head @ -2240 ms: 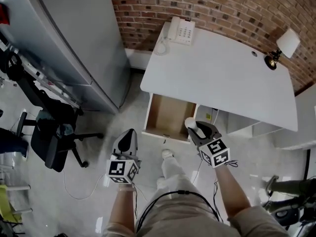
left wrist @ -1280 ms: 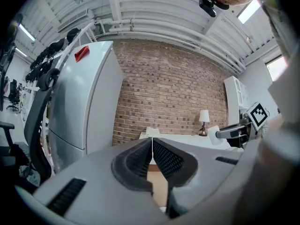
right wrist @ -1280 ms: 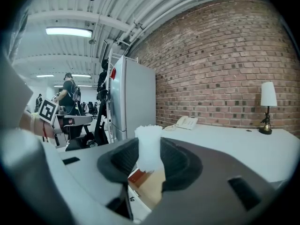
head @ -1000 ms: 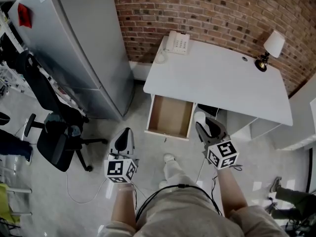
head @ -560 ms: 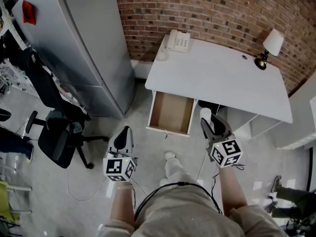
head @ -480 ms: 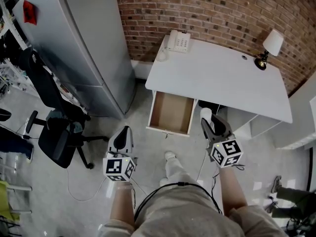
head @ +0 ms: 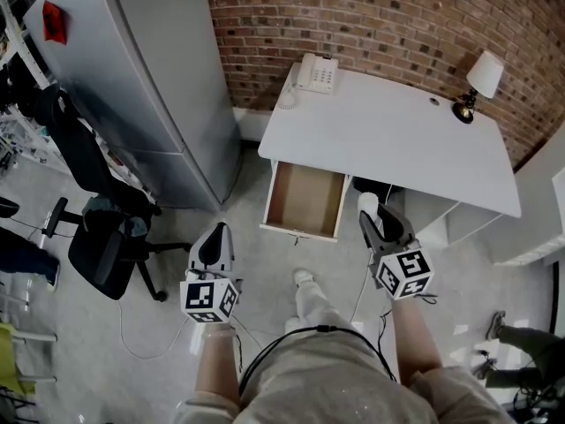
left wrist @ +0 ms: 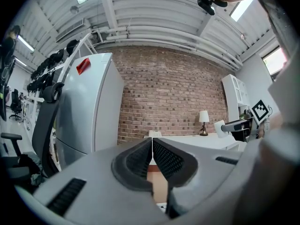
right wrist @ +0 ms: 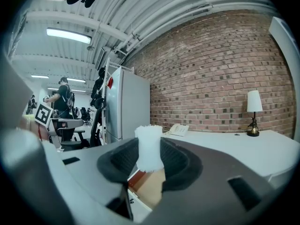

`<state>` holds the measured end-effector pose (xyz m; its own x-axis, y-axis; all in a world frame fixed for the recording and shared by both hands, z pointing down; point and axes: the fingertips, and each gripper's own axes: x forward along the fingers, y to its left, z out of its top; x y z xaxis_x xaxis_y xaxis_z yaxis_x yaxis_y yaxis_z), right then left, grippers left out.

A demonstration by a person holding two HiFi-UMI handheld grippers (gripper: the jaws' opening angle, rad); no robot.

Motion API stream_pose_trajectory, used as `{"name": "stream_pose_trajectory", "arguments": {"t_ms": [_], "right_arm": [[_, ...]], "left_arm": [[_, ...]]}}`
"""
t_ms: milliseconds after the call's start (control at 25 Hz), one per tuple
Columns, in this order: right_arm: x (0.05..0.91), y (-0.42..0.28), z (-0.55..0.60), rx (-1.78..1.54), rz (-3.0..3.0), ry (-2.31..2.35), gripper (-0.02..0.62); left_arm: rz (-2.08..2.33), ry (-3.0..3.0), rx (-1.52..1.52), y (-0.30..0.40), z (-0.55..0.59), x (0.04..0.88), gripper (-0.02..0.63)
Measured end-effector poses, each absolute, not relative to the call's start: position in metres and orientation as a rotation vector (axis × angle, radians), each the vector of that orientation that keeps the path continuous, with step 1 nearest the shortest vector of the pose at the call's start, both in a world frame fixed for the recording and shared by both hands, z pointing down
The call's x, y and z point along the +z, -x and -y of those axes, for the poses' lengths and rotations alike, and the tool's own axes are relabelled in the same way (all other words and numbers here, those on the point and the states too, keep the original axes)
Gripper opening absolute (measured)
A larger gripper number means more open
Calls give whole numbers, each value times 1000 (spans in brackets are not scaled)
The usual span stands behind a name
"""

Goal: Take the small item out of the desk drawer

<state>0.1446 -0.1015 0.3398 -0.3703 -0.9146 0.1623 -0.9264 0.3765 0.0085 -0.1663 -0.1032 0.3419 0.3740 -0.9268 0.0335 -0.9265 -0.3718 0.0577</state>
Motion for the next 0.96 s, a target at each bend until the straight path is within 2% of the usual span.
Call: {"name": "stream_pose_trajectory", "arguments": {"t_ms": [960], "right_arm": [[346,-143,104,130,2500,-1668,150]], "left_arm": [[1736,-2529,-8,170,103,347,5]]}}
